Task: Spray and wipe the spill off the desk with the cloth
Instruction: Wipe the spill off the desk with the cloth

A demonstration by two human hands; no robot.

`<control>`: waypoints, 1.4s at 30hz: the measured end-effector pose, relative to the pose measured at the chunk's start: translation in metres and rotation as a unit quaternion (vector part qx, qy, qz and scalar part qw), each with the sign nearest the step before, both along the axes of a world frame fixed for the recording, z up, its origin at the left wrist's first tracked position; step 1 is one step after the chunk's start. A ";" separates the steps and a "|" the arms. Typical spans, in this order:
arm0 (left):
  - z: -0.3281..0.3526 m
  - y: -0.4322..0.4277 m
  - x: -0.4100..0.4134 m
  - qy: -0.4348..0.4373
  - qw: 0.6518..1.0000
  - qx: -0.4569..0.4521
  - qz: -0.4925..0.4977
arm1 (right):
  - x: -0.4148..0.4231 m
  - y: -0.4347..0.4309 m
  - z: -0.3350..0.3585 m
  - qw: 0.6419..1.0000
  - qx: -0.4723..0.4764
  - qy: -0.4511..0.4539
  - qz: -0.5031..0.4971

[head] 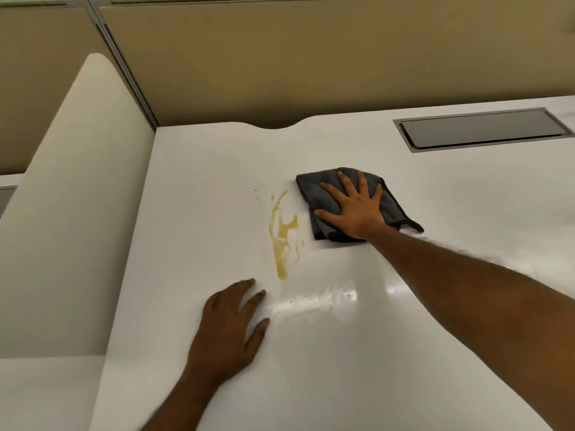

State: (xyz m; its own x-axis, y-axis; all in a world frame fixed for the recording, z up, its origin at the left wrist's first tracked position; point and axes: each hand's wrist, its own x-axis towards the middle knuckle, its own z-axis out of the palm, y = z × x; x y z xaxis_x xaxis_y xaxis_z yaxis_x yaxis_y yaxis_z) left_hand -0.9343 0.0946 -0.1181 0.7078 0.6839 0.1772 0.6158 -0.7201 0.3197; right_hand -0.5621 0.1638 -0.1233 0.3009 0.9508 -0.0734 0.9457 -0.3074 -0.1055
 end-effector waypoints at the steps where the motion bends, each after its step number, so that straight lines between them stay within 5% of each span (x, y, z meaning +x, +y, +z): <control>1: 0.000 0.008 -0.005 0.008 1.000 -0.003 0.016 | 0.000 0.009 0.004 1.000 -0.009 0.005 -0.021; 5: 0.000 0.044 -0.009 0.034 0.998 -0.002 0.048 | -0.026 0.052 0.013 0.997 -0.045 0.026 -0.058; 11: 0.001 0.090 -0.006 0.046 0.995 -0.019 0.084 | -0.059 0.025 -0.004 0.997 -0.008 -0.001 0.079; 18: -0.011 0.102 -0.008 0.019 0.997 -0.018 0.075 | -0.049 0.060 0.009 0.999 -0.033 0.015 -0.017; 25: -0.010 0.107 -0.007 0.047 0.997 -0.038 0.052 | -0.078 0.048 -0.003 0.996 -0.006 -0.015 0.086; 31: -0.018 0.109 -0.008 0.051 0.996 -0.001 0.070 | -0.073 0.083 0.015 0.999 -0.045 0.028 0.002; 34: -0.021 0.111 -0.009 0.054 0.996 0.003 0.070 | -0.111 0.104 0.013 0.997 -0.063 0.013 0.038; 38: -0.015 0.105 -0.009 0.060 0.996 -0.002 0.068 | -0.124 0.062 -0.001 0.991 -0.024 -0.004 0.135; 42: -0.014 0.107 -0.010 0.060 0.996 -0.006 0.071 | -0.071 0.028 0.003 0.996 -0.017 -0.014 0.089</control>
